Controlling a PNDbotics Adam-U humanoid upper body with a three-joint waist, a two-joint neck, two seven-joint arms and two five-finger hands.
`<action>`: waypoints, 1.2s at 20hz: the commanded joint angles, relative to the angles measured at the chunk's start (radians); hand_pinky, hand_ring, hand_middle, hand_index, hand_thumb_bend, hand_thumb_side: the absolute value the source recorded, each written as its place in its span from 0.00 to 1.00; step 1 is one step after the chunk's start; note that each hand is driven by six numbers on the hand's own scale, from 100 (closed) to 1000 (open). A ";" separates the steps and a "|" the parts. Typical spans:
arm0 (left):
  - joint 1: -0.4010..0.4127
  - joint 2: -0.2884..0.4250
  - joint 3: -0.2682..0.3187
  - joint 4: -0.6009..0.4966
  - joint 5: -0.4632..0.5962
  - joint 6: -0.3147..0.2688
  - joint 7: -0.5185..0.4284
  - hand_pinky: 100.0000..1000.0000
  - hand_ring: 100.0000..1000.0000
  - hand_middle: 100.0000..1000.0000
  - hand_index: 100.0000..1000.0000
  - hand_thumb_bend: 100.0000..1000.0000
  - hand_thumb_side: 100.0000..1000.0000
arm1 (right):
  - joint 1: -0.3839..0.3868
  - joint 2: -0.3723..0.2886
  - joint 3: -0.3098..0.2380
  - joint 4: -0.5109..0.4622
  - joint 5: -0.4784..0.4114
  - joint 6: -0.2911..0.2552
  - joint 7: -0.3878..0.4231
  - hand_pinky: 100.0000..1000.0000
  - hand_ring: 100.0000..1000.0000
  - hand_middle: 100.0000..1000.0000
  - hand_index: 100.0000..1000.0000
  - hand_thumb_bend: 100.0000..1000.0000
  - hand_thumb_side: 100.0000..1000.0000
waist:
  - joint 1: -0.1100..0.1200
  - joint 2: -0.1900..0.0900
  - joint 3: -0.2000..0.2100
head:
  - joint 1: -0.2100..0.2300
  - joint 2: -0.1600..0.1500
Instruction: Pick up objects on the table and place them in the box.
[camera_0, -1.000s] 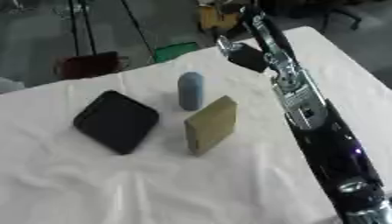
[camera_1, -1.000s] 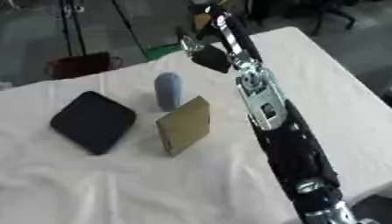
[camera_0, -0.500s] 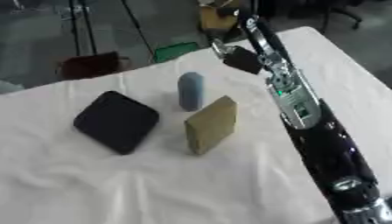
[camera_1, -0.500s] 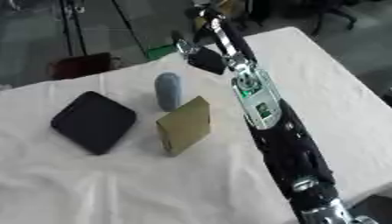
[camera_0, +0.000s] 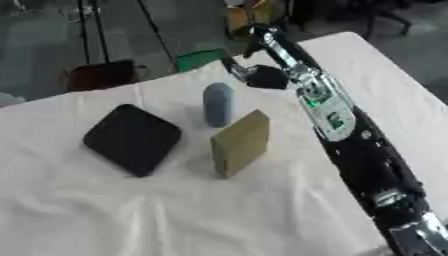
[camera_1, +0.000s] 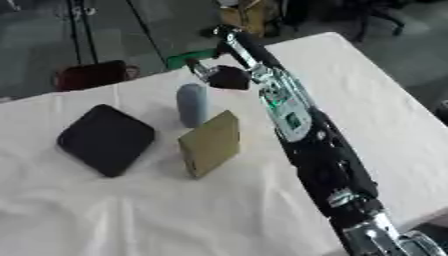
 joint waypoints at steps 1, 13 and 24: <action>-0.009 0.024 0.002 -0.012 -0.003 -0.002 -0.010 0.70 0.63 0.80 0.87 0.68 0.74 | -0.042 -0.057 0.059 0.070 0.058 -0.025 0.056 0.87 0.77 0.82 0.87 0.43 0.44 | -0.007 -0.019 0.006 | -0.009 -0.004; -0.005 0.026 0.003 -0.008 -0.004 -0.004 -0.020 0.71 0.64 0.80 0.87 0.68 0.74 | -0.123 -0.061 0.082 0.323 0.270 -0.165 0.271 0.89 0.80 0.82 0.86 0.43 0.43 | -0.005 -0.023 -0.001 | -0.015 -0.004; -0.004 0.030 0.005 -0.008 -0.004 -0.004 -0.017 0.71 0.64 0.80 0.88 0.67 0.74 | -0.156 -0.085 -0.072 0.086 0.186 -0.115 0.333 0.84 0.71 0.80 0.85 0.40 0.42 | -0.008 -0.031 -0.011 | -0.017 -0.010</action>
